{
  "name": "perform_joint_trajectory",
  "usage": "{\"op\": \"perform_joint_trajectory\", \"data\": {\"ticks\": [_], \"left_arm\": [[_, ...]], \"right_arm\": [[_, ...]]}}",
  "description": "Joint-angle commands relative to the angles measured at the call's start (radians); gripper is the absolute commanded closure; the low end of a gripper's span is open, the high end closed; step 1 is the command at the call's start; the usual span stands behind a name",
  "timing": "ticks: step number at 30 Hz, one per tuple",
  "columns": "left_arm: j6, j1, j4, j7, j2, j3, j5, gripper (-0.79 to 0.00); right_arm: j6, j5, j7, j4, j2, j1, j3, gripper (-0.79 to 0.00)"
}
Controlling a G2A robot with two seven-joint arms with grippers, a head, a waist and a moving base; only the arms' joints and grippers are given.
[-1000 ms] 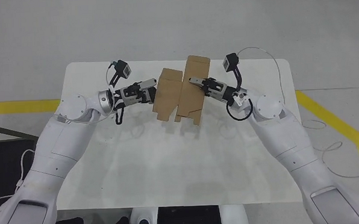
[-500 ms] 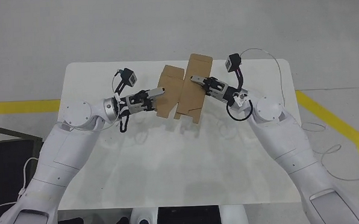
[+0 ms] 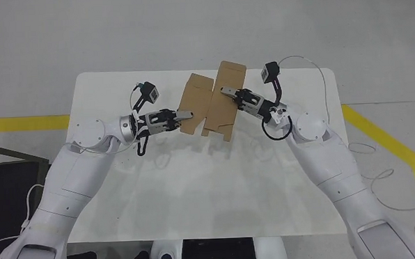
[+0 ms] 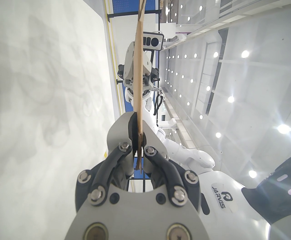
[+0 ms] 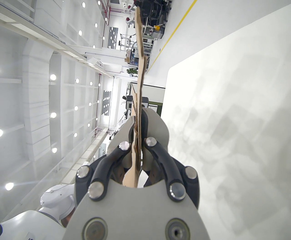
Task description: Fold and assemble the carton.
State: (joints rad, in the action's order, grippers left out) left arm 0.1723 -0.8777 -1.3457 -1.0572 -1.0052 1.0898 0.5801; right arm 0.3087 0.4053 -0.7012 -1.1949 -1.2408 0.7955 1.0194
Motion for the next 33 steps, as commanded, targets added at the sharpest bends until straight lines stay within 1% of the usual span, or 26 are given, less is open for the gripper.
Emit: {"op": "perform_joint_trajectory", "data": {"ticks": [1, 5, 7, 11, 16, 21, 22, 28, 33], "left_arm": [[0.000, 0.001, 0.001, -0.005, -0.001, 0.002, -0.004, 0.000], [0.003, 0.013, 0.013, -0.027, 0.001, 0.017, -0.009, 0.000], [0.013, 0.020, 0.022, -0.056, 0.003, 0.026, -0.012, 0.000], [0.063, 0.026, 0.055, -0.136, 0.008, 0.042, -0.029, 0.000], [0.104, 0.032, 0.098, -0.236, 0.015, 0.063, -0.024, 0.000], [0.136, 0.026, 0.116, -0.330, 0.023, 0.084, -0.011, 0.000], [0.141, 0.023, 0.114, -0.352, 0.025, 0.088, -0.008, 0.000], [0.143, 0.004, 0.095, -0.447, 0.035, 0.112, 0.025, 0.000], [0.112, -0.018, 0.040, -0.479, 0.045, 0.118, 0.028, 0.000]], "right_arm": [[0.000, -0.003, -0.004, 0.000, 0.000, -0.001, 0.004, -0.785], [0.012, -0.033, -0.006, 0.009, 0.005, 0.003, 0.025, -0.785], [0.028, -0.038, -0.011, 0.017, 0.009, 0.009, 0.045, -0.785], [0.069, -0.043, -0.100, 0.022, 0.022, 0.013, 0.085, -0.785], [0.103, -0.051, -0.293, 0.067, 0.046, -0.005, 0.139, -0.785], [0.227, 0.001, -0.534, 0.114, 0.061, -0.036, 0.162, -0.785], [0.242, 0.018, -0.568, 0.126, 0.062, -0.043, 0.163, -0.785], [0.197, 0.050, -0.613, 0.118, 0.084, -0.063, 0.140, -0.785], [0.161, 0.088, -0.650, 0.121, 0.104, -0.077, 0.103, -0.785]]}}
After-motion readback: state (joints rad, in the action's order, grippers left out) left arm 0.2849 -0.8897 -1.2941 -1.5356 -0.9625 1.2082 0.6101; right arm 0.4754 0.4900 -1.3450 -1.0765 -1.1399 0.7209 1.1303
